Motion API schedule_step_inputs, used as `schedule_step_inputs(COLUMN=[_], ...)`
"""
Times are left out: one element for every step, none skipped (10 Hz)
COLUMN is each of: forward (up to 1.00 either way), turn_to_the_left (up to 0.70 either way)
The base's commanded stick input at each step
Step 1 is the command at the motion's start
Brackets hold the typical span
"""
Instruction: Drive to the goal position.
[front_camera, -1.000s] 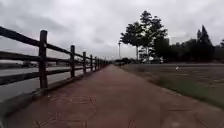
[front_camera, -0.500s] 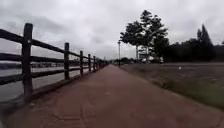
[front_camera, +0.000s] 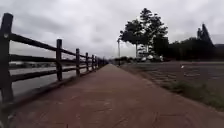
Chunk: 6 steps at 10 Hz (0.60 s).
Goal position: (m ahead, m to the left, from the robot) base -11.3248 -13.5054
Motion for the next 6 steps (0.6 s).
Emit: schedule_step_inputs(forward=[1.00,1.00,1.00,1.00,1.00,1.00], turn_to_the_left=[0.00,0.00,0.00,0.00,0.00,0.00])
